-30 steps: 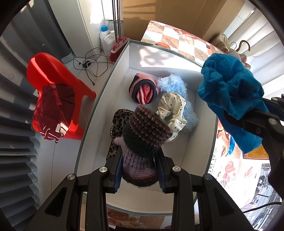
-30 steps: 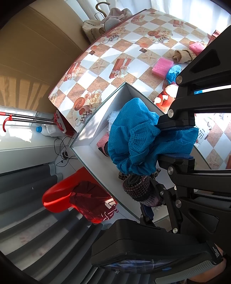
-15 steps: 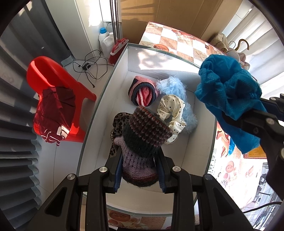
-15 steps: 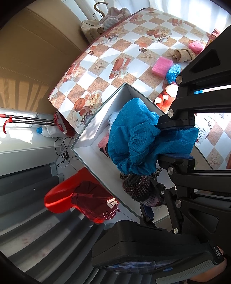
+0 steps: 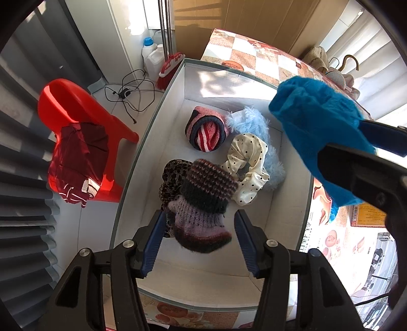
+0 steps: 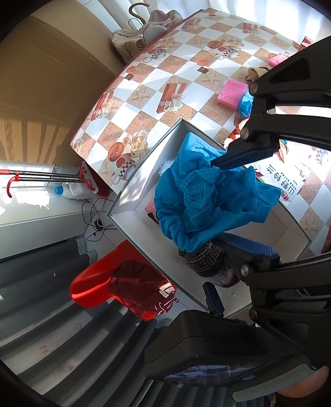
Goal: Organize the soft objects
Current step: 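Open left gripper to drop knit hat while right gripper lowers blue bag into box, then move both grippers away from the box toward the items on the table, then grasp the blue cloth with the left gripper while right gripper approaches beige knit item, then grasp the beige knit item with the right gripper and lift it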
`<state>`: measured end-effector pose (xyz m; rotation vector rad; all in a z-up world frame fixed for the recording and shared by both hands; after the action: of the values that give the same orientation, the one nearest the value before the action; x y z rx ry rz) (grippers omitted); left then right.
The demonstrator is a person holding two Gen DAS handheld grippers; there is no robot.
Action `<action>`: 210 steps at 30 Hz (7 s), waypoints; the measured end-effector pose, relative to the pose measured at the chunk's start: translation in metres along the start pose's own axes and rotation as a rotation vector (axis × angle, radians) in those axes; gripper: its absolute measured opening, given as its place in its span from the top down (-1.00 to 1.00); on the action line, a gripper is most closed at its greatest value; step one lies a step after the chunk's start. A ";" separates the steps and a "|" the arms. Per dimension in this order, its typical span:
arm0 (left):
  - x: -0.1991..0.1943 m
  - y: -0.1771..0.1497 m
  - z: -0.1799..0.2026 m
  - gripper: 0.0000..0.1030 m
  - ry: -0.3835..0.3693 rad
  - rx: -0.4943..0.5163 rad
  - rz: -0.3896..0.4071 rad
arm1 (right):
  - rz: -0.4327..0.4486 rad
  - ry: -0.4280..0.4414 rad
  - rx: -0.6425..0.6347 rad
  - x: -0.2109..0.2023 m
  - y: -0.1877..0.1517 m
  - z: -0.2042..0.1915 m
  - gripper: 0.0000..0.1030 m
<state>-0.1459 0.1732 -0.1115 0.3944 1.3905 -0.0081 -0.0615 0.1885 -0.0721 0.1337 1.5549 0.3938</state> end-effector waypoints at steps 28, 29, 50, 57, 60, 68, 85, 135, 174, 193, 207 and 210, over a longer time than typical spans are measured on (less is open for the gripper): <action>-0.013 -0.048 0.126 -0.48 -0.092 0.433 0.001 | -0.138 -0.094 0.489 -0.004 -0.226 0.130 -0.33; -0.012 -0.052 0.135 -0.49 -0.094 0.461 -0.005 | -0.157 -0.095 0.485 -0.002 -0.232 0.129 -0.33; 0.023 -0.083 0.238 -0.52 -0.079 0.690 -0.161 | -0.281 -0.067 0.465 0.007 -0.305 0.150 -0.56; 0.032 -0.092 0.248 -0.54 -0.059 0.728 -0.201 | -0.288 -0.115 0.554 0.013 -0.335 0.187 -0.56; 0.038 -0.089 0.250 -0.55 -0.056 0.706 -0.206 | -0.294 -0.130 0.563 0.017 -0.346 0.193 -0.56; 0.048 -0.091 0.262 -0.55 -0.041 0.700 -0.230 | -0.301 -0.143 0.577 0.025 -0.366 0.200 -0.56; 0.079 -0.081 0.302 -0.56 -0.026 0.702 -0.258 | -0.293 -0.154 0.585 0.046 -0.398 0.219 -0.56; 0.094 -0.143 0.262 0.51 -0.052 0.672 -0.119 | 0.055 -0.188 0.416 -0.081 -0.255 0.178 -0.56; 0.093 -0.204 0.229 0.42 -0.079 0.760 -0.151 | -0.082 -0.069 0.358 0.015 -0.203 0.197 0.79; 0.063 -0.197 0.210 -0.53 -0.103 0.656 -0.140 | -0.128 -0.003 0.495 -0.010 -0.349 0.179 -0.44; 0.094 -0.243 0.198 -0.54 -0.048 0.696 -0.275 | -0.295 -0.083 0.198 0.067 -0.325 0.151 -0.44; 0.094 -0.239 0.191 -0.61 -0.049 0.685 -0.257 | -0.292 -0.079 0.175 0.072 -0.323 0.146 -0.44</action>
<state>-0.0024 -0.0819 -0.2414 0.7708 1.3544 -0.7144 0.1326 -0.0647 -0.2423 0.0551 1.5019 0.0217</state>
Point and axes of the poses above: each gripper's, at about its wrist camera, not at the fingertips, and x roughly the way its jaws point, z to its right, y to its top, the point moved 6 cm from there along x, roughly the way its jaws point, and after that the axes turned 5 degrees about z, right-handed, at the moved point
